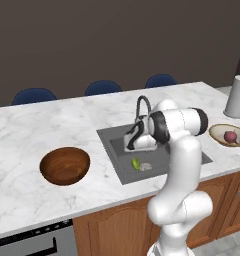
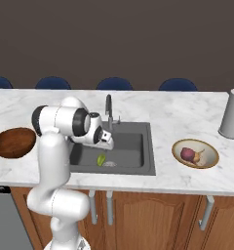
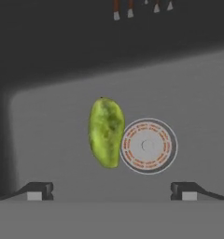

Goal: Pick the onions from the cabinet and place them in one bowl. Pick the mango from the sink and place it in the other bowl.

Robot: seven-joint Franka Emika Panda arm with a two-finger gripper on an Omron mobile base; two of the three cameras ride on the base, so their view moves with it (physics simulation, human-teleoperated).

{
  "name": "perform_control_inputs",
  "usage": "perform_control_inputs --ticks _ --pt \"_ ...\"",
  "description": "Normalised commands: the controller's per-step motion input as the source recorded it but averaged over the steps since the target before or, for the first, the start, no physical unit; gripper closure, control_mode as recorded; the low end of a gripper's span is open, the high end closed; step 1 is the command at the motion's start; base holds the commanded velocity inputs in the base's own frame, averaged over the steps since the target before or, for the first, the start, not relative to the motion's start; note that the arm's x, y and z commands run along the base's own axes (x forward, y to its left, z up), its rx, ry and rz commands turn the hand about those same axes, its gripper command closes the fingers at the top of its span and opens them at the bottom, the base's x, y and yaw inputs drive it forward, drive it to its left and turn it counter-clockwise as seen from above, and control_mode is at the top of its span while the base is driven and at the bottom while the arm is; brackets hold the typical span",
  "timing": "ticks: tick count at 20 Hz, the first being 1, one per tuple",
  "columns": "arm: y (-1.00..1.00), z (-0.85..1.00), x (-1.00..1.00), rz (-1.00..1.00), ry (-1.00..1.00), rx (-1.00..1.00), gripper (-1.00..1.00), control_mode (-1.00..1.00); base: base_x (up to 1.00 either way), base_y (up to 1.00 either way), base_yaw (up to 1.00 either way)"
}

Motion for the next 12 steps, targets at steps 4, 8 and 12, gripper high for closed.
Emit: perform_control_inputs --ticks 4,8,12 --pt "0.15 -0.43 0.37 -0.09 -0.08 0.00 -1.00 -1.00 0.00 0.00 0.00" --pt "0.01 -0.44 0.33 -0.10 -0.03 0.00 -1.00 -1.00 0.00 0.00 0.00" --pt "-0.03 -0.47 0.10 -0.10 0.00 0.00 -1.00 -1.00 0.00 0.00 0.00"
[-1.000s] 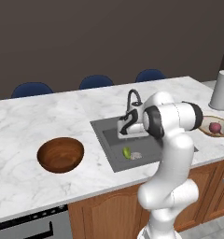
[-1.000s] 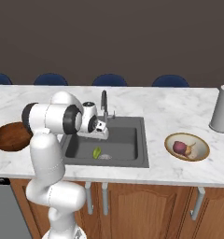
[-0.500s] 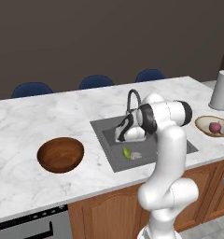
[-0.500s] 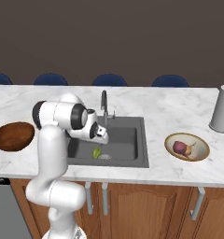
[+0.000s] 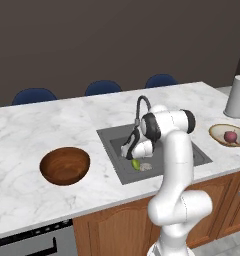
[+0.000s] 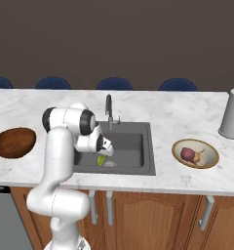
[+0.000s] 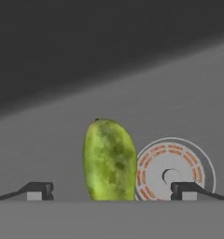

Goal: Pick the onions from the cabinet and place them in one bowl. Pick the mango from the sink and place it in the other bowl.

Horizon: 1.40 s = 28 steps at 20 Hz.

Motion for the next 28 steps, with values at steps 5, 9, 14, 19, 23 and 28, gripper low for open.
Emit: perform_control_inputs --ticks 5,9,14,19,23,28 --pt "0.00 -0.40 0.21 -0.02 0.00 0.00 -1.00 -1.00 0.00 0.00 0.00" --pt "0.00 -0.36 0.17 0.00 0.01 0.00 -1.00 -1.00 0.00 0.00 0.00" --pt "-0.03 -0.37 0.12 0.02 0.04 0.02 -1.00 -1.00 0.00 0.00 0.00" --pt "0.02 -0.34 0.04 0.03 0.04 0.01 1.00 -1.00 0.00 0.00 0.00" --pt "0.02 -0.09 0.02 0.01 0.01 0.00 1.00 -1.00 0.00 0.00 0.00" --pt "0.08 0.05 0.00 -0.01 0.00 -0.02 1.00 -1.00 0.00 0.00 0.00"
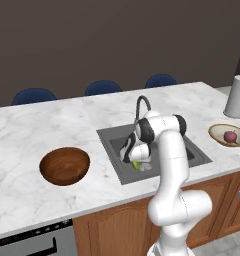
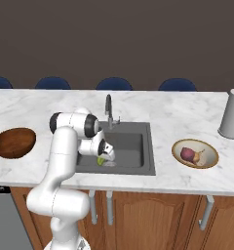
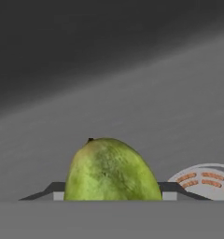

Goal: Pick the onions from the cabinet and place them in one bowl. Pick the mango from the sink and place it in the other bowl.

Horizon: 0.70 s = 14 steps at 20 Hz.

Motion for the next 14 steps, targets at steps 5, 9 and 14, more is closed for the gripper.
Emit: perform_control_inputs --ticks 5,9,14 --pt "0.03 0.65 0.01 -0.02 0.00 0.00 1.00 -1.00 0.00 0.00 0.00" --pt "0.04 0.71 0.00 -0.01 0.00 0.00 1.00 -1.00 0.00 0.00 0.00" --pt "0.00 0.71 0.00 0.00 0.01 0.00 1.00 -1.00 0.00 0.00 0.00"
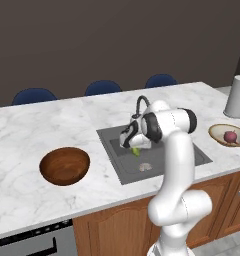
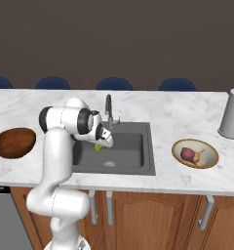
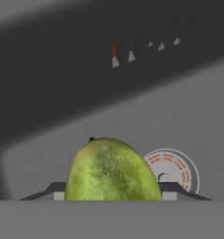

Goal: Pick the onions from the cabinet and place them in one bowl. Pick the mango from the sink and place it in the other bowl.

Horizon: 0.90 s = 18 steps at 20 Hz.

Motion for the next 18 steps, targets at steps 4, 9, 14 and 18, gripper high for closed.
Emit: perform_control_inputs --ticks 4,9,14,18 --pt "0.08 0.67 0.00 0.00 0.02 0.00 1.00 -1.00 0.00 0.00 0.00" --pt "0.26 0.54 0.00 0.00 0.00 0.01 1.00 -1.00 0.00 0.00 0.00" --pt "0.10 0.51 -0.16 0.00 0.00 0.04 1.00 -1.00 0.00 0.00 0.00" --pt "0.00 0.40 -0.45 0.00 0.00 0.10 1.00 -1.00 0.00 0.00 0.00"
